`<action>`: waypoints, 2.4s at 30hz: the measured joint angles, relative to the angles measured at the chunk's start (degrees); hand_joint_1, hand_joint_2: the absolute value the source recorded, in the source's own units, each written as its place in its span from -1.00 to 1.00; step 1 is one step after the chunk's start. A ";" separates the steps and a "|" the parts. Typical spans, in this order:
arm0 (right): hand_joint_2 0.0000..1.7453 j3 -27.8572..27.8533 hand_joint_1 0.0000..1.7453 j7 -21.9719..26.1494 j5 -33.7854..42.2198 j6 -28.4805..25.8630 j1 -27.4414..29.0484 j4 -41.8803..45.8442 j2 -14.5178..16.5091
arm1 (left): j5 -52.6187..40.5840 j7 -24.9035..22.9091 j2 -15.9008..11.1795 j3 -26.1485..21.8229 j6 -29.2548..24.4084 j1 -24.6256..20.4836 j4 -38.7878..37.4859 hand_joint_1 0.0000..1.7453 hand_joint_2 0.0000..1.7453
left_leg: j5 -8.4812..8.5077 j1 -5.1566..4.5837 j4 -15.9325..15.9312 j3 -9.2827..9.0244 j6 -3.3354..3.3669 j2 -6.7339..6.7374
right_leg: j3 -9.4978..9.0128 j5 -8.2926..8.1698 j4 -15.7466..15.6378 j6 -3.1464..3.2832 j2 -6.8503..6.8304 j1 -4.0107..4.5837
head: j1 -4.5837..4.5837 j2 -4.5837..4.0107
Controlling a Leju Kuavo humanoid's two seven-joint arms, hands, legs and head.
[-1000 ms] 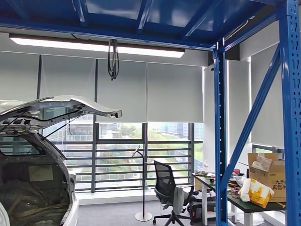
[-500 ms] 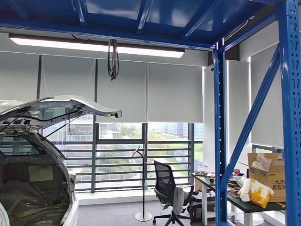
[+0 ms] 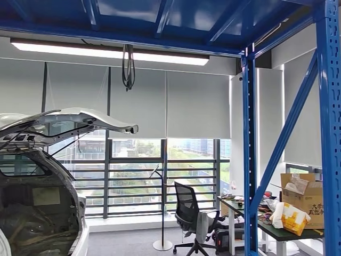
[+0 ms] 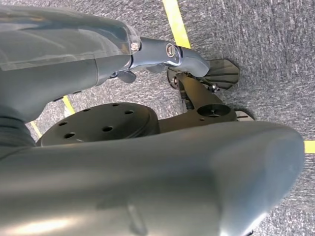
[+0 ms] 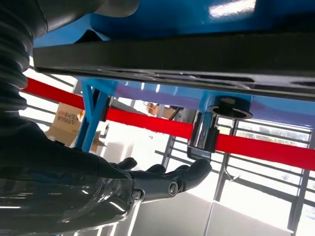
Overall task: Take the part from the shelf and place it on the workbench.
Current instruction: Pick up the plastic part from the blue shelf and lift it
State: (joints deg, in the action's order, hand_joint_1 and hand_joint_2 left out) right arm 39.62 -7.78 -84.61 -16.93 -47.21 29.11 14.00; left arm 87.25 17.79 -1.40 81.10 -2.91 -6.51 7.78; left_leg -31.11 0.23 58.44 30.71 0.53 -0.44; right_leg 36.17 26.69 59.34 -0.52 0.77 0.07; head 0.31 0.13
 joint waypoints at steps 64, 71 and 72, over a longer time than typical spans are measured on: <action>1.00 -8.60 1.00 14.80 23.95 -3.16 9.25 25.63 -7.00 | 0.00 5.00 -0.02 -0.68 -4.06 0.50 0.00 -1.00 1.00 | 0.00 0.00 0.00 -0.15 0.00 0.00 | -0.16 0.00 0.00 0.00 0.01 0.00 | 0.00 0.00; 1.00 -7.60 1.00 21.41 80.76 20.18 16.91 50.01 -7.02 | -0.05 15.74 -0.37 -7.70 -0.08 0.85 0.00 -1.00 1.00 | -0.04 -0.03 -0.01 -0.12 -0.03 -0.02 | -0.14 0.03 -0.01 0.00 -0.03 0.01 | 0.00 0.00; 1.00 -7.27 1.00 21.42 85.59 23.18 17.58 51.88 -7.30 | -0.11 16.04 -0.51 -8.05 -0.09 0.89 0.00 -1.00 1.00 | -0.04 -0.03 -0.01 -0.12 -0.03 -0.02 | -0.14 0.03 -0.02 0.00 -0.02 0.00 | 0.00 0.00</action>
State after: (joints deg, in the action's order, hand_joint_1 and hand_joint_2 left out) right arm 32.34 13.64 0.98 6.25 -29.63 80.99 6.70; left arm 87.14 33.83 -1.91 73.05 -2.99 -5.63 7.78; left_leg -31.16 0.20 58.43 30.59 0.49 -0.46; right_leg 36.02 26.71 59.33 -0.52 0.75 0.08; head 0.31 0.13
